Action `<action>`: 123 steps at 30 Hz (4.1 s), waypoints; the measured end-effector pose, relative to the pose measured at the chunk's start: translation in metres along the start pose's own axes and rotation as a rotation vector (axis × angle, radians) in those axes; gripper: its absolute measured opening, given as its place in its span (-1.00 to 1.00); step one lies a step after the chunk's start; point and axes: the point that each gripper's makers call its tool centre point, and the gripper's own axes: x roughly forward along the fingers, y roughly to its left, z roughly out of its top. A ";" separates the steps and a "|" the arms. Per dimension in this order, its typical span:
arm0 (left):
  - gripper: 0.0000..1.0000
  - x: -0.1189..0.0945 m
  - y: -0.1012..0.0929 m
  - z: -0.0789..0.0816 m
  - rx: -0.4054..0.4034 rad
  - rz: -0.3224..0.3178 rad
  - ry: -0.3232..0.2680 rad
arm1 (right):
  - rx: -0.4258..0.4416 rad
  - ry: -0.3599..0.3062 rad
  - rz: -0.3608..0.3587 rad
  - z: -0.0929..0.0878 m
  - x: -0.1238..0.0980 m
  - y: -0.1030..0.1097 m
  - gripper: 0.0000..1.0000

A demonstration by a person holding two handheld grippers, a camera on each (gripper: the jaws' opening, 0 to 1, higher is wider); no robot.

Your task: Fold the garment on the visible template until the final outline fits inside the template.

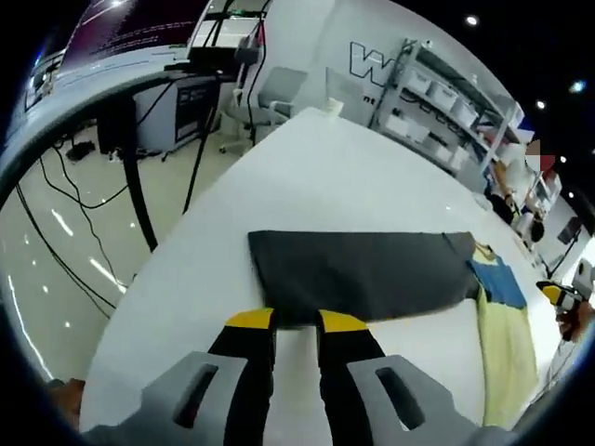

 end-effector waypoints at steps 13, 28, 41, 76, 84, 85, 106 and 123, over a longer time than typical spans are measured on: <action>-1.00 -0.004 -0.002 0.009 -0.012 0.014 -0.006 | 0.005 -0.003 -0.007 0.000 -0.003 -0.007 -0.63; -0.86 -0.003 0.007 0.000 -0.017 0.077 0.038 | 0.013 -0.002 -0.007 -0.003 -0.002 -0.009 -0.64; -1.00 -0.007 0.011 0.006 0.006 0.069 0.018 | 0.017 -0.001 -0.019 -0.005 -0.005 -0.014 -0.67; -1.00 -0.008 -0.167 0.086 0.167 -0.295 -0.118 | 0.067 -0.045 -0.035 -0.014 -0.018 -0.028 -0.70; -1.00 0.002 -0.224 0.082 0.204 -0.405 -0.092 | 0.084 -0.052 -0.053 -0.019 -0.027 -0.040 -0.70; -1.00 0.004 -0.233 0.082 0.207 -0.421 -0.089 | 0.082 -0.048 -0.054 -0.021 -0.028 -0.041 -0.70; -1.00 0.021 -0.378 0.047 0.313 -0.660 -0.008 | 0.115 -0.055 -0.093 -0.042 -0.054 -0.061 -0.68; -1.00 0.047 -0.446 0.004 0.348 -0.701 0.045 | 0.123 -0.048 -0.110 -0.051 -0.079 -0.076 -0.67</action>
